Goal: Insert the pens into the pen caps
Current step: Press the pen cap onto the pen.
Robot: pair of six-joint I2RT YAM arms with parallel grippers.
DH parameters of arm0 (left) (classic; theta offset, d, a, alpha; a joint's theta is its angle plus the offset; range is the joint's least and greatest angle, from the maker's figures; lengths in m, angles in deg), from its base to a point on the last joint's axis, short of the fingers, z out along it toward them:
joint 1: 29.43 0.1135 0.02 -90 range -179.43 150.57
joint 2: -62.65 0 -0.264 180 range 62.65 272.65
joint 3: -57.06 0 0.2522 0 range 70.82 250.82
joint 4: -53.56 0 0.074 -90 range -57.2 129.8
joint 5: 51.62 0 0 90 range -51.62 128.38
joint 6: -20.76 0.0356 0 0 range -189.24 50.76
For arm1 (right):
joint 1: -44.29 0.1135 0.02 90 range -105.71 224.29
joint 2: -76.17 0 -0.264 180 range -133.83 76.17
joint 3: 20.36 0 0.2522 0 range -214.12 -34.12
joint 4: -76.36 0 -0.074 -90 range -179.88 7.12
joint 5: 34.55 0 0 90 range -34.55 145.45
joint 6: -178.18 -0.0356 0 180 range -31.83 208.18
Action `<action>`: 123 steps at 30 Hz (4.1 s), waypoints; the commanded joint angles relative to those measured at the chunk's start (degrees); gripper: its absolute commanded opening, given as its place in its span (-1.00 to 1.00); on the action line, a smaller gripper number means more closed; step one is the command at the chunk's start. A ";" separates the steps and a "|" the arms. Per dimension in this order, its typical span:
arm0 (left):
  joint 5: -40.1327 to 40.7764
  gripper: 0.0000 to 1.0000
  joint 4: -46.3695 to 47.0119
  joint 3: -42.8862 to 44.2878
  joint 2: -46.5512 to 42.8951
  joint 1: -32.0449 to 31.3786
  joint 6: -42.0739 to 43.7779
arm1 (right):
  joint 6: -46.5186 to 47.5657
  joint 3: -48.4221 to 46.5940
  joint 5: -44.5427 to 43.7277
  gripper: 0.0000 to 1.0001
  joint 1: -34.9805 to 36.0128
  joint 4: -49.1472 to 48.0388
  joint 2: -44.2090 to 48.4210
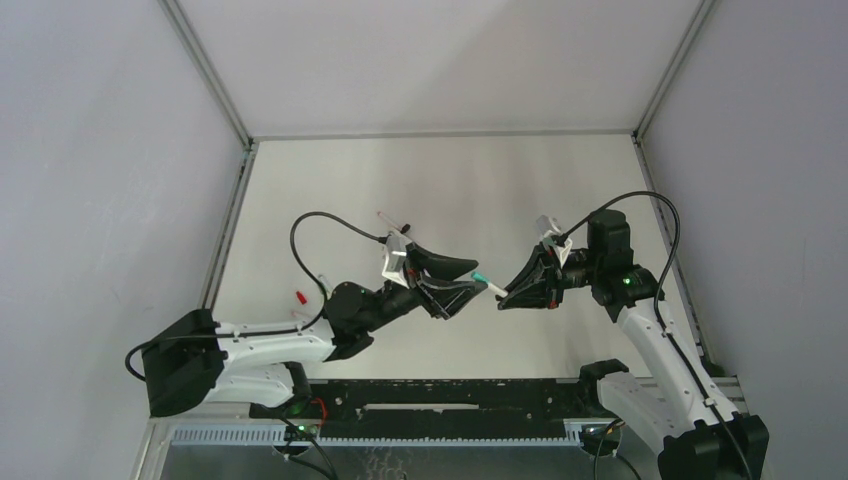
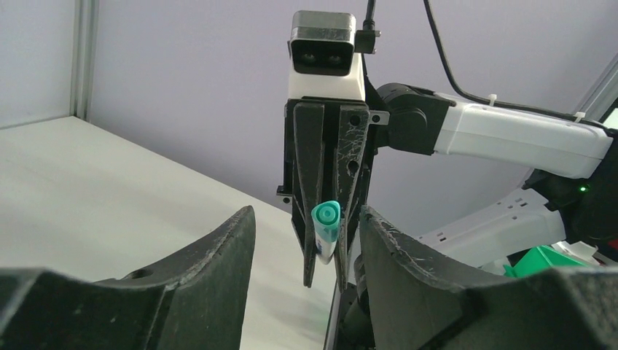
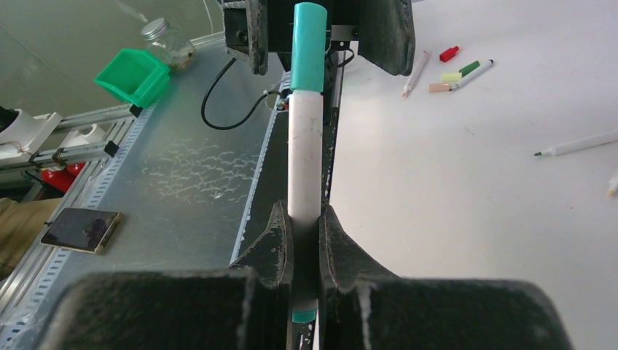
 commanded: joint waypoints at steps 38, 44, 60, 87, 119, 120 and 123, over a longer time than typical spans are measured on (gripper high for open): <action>-16.23 -1.00 14.19 3.45 18.00 -1.58 -8.56 | -34.13 -13.52 2.23 -1.00 4.99 -9.47 -8.80; -15.33 -1.00 0.92 4.05 17.92 -2.02 -12.35 | -25.56 -19.66 -5.63 -1.00 5.31 0.08 -7.39; -5.78 -1.00 -11.78 7.54 18.00 -11.47 -11.42 | -25.10 -19.53 -16.28 -1.00 1.03 -6.47 -2.17; -14.10 -1.00 -7.13 1.06 18.84 -12.00 -10.52 | -15.87 -18.58 -9.38 -1.00 -3.11 0.08 -1.52; 17.33 -1.00 -17.99 6.12 16.42 -21.38 0.92 | 6.88 -17.98 -28.87 -1.00 5.68 12.45 3.82; 16.87 -1.00 -17.06 5.49 17.21 -21.59 0.62 | 5.98 -18.77 -29.25 -1.00 5.25 12.25 3.65; 12.06 -1.00 -10.90 2.23 19.75 -22.22 -1.29 | -2.65 -20.56 -16.56 -1.00 0.84 7.37 2.10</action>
